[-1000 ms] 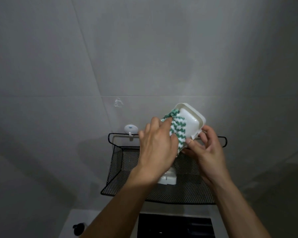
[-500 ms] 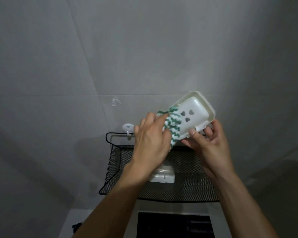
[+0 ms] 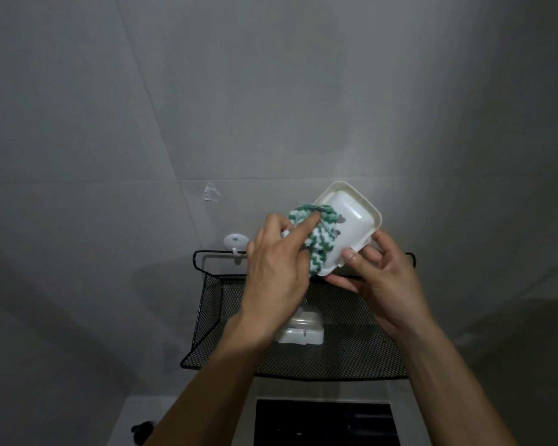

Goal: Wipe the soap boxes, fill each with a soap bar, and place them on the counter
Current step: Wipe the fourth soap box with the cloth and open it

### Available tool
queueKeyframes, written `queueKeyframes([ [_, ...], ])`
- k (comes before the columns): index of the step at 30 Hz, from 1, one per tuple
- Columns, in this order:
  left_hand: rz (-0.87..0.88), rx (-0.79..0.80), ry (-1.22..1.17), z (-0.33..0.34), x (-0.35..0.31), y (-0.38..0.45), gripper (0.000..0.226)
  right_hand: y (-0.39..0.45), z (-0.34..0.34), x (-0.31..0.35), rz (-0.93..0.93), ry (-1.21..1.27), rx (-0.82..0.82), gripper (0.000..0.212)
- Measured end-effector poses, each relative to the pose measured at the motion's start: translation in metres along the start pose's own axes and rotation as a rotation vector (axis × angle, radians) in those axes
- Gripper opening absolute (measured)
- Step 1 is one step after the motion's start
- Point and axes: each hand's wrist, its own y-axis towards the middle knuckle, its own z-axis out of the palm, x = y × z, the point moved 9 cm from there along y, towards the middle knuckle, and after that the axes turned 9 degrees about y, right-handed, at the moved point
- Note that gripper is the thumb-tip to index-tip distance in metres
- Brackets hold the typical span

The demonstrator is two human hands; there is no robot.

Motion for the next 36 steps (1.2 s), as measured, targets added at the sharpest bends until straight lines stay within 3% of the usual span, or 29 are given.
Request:
queueKeyframes([
  [8, 0.163, 0.051, -0.004, 0.005, -0.006, -0.005, 0.046, 0.005, -0.012, 0.011, 0.008, -0.012, -0.021, 0.049],
  [18, 0.047, 0.070, -0.034, 0.014, 0.029, -0.026, 0.039, 0.002, -0.035, 0.007, 0.062, -0.068, -0.119, 0.041],
  [21, 0.001, 0.162, -0.019, 0.022, 0.051, -0.033, 0.041, 0.003, -0.052, 0.015, 0.050, -0.071, -0.181, 0.033],
  [32, 0.052, 0.627, 0.210, 0.107, 0.072, -0.073, 0.042, 0.004, -0.053, -0.011, 0.106, -0.054, -0.187, 0.038],
  [36, -0.009, 0.640, 0.081, 0.103, 0.078, -0.070, 0.045, 0.002, -0.050, -0.024, 0.148, -0.004, -0.152, 0.039],
])
